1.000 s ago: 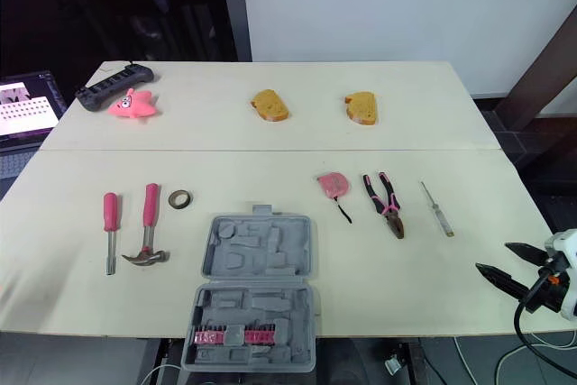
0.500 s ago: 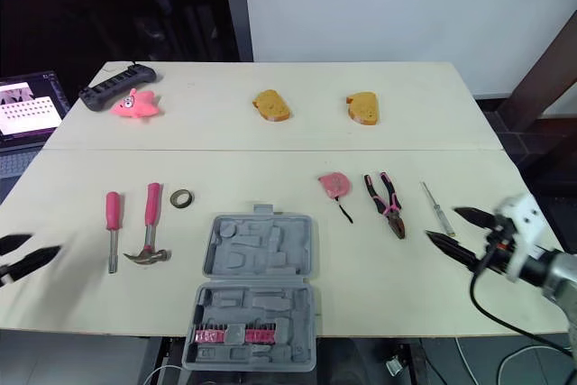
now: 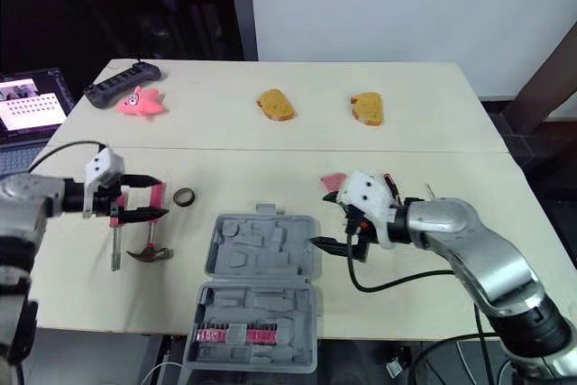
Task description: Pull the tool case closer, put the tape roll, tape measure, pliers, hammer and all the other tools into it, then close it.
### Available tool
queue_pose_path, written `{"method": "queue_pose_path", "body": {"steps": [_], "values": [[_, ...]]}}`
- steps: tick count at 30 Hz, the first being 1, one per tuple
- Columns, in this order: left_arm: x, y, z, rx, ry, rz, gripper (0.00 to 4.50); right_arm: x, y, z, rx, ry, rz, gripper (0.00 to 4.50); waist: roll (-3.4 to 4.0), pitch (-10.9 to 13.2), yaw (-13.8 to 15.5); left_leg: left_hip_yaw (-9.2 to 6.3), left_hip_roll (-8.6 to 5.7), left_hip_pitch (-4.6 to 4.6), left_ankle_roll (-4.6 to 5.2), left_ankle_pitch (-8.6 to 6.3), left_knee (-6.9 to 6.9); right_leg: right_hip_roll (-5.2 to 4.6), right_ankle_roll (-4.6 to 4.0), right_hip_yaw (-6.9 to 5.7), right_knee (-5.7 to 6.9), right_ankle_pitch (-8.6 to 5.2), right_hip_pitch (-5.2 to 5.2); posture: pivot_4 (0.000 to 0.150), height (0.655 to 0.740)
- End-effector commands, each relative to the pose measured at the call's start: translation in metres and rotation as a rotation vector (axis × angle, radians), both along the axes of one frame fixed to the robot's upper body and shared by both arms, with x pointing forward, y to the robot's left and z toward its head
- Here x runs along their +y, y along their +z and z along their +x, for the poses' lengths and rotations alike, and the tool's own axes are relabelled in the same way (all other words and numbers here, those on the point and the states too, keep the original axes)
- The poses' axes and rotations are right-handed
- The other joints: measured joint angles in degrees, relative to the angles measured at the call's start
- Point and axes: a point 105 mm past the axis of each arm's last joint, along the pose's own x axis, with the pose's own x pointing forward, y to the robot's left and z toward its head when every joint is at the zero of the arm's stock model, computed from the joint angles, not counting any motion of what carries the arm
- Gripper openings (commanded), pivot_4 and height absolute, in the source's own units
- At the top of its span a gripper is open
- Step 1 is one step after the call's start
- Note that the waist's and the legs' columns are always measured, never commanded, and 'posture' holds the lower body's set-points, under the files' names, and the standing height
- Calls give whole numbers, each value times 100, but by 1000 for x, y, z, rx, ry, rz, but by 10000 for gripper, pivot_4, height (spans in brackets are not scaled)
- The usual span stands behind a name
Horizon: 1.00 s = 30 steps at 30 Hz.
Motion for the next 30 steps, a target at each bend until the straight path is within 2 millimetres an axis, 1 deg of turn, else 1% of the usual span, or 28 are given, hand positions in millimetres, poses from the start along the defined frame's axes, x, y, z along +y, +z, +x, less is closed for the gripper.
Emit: {"method": "queue_pose_path", "body": {"steps": [1, 4, 6, 11, 14, 18, 24, 30], "values": [[-4, -18, -1, 92, -71, 86, 44359, 15, 8, 4, -55, 20, -8, 45000, 1, 0, -12, 0, 0, 1, 2, -1, 0, 0, 0, 0, 0, 0, 0, 1500, 7400], [-11, -29, 3, 122, -97, 129, 44359, 26, 11, 11, -84, 8, -3, 45000, 0, 0, -31, 0, 1, -2, 6, -3, -7, 1, 0, -3, 2, -1, -8, 1500, 7400], [-16, -31, 6, 118, -109, 137, 44359, 30, 12, 14, -96, -2, 3, 45000, -3, 2, -42, -3, 1, -7, 7, -3, -5, 1, 0, -5, 2, -1, -10, 1500, 7400], [-21, -36, 14, 108, -85, 155, 44359, 33, 14, 19, -117, -38, 9, 45000, -4, 2, -47, -4, 1, -6, 7, -3, 0, -1, 1, -6, 14, -1, -9, 1500, 7400], [-21, -43, 14, 119, -70, 172, 44359, 34, 13, 16, -111, -48, 5, 45000, -4, 2, -53, -6, 1, -1, 7, -3, 3, 0, 1, -6, 27, -1, -9, 1500, 7400], [-24, -37, 18, 106, -65, 140, 44359, 34, 11, 16, -104, -60, 3, 45000, -4, 2, -80, -9, 1, -2, 6, -3, 3, 1, 1, -7, 32, -1, -10, 1500, 7400], [-23, -27, 22, 100, -59, 122, 44359, 36, 10, 17, -103, -70, 10, 45000, -4, 2, -127, -10, 1, -2, 6, -3, 3, 1, 1, -8, 33, -2, -11, 1500, 7400], [-18, -27, 23, 99, -32, 161, 44359, 39, 10, 18, -106, -74, 21, 45000, -4, 2, -127, -12, 1, -1, 6, -3, 2, 2, 1, -8, 34, -2, -11, 1500, 7400]]}}
